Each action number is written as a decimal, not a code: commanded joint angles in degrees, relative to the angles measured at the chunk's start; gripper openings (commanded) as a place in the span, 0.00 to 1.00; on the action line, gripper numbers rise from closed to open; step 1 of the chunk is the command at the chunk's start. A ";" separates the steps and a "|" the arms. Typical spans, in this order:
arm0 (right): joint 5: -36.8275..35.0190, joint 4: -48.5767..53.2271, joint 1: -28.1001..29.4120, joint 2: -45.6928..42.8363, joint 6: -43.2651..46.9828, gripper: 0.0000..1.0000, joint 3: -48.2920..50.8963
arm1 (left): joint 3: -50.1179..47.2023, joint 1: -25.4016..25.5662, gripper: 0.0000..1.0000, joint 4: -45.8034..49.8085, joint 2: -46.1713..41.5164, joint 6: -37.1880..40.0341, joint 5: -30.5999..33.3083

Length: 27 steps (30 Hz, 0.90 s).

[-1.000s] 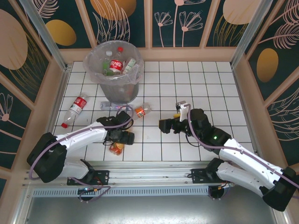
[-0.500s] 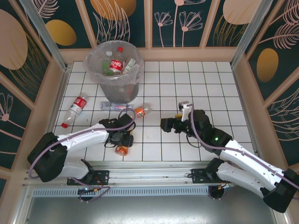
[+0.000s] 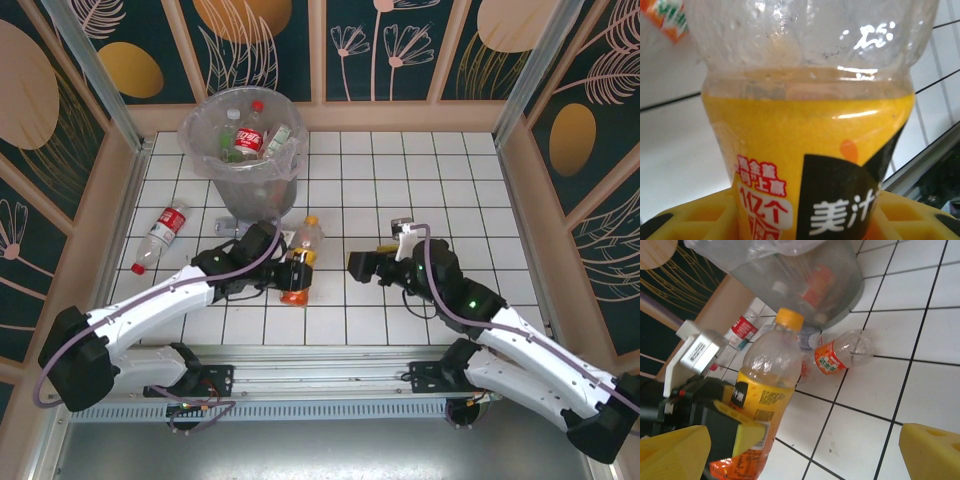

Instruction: Put the plastic bottles in the bin

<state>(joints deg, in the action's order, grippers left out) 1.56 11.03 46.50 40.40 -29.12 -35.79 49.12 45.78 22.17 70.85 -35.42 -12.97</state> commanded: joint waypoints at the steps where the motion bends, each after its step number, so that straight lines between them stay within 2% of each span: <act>1: -0.20 1.81 0.42 -2.04 4.64 0.98 -3.08 | 5.51 0.28 0.48 -5.25 2.23 1.97 -1.58; 8: -7.10 5.19 0.43 -5.07 4.96 0.98 -7.00 | 15.81 0.28 0.48 -5.54 6.58 3.69 -4.30; 15: -6.32 6.41 0.42 -6.46 5.46 0.97 -10.65 | 26.47 0.19 0.50 -5.24 10.87 9.67 -12.25; 22: -5.69 6.09 0.43 -6.05 6.96 0.97 -12.71 | 41.74 -1.81 0.48 3.33 16.79 14.95 -9.37; 27: -5.18 5.72 0.43 -4.19 7.50 0.97 -13.64 | 50.71 -6.12 0.48 9.08 19.94 18.60 -5.52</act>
<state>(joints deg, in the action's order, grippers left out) -3.86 16.97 46.50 35.44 -22.94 -47.44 95.79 42.17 26.26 89.41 -20.84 -21.02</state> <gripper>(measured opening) 0.969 0.477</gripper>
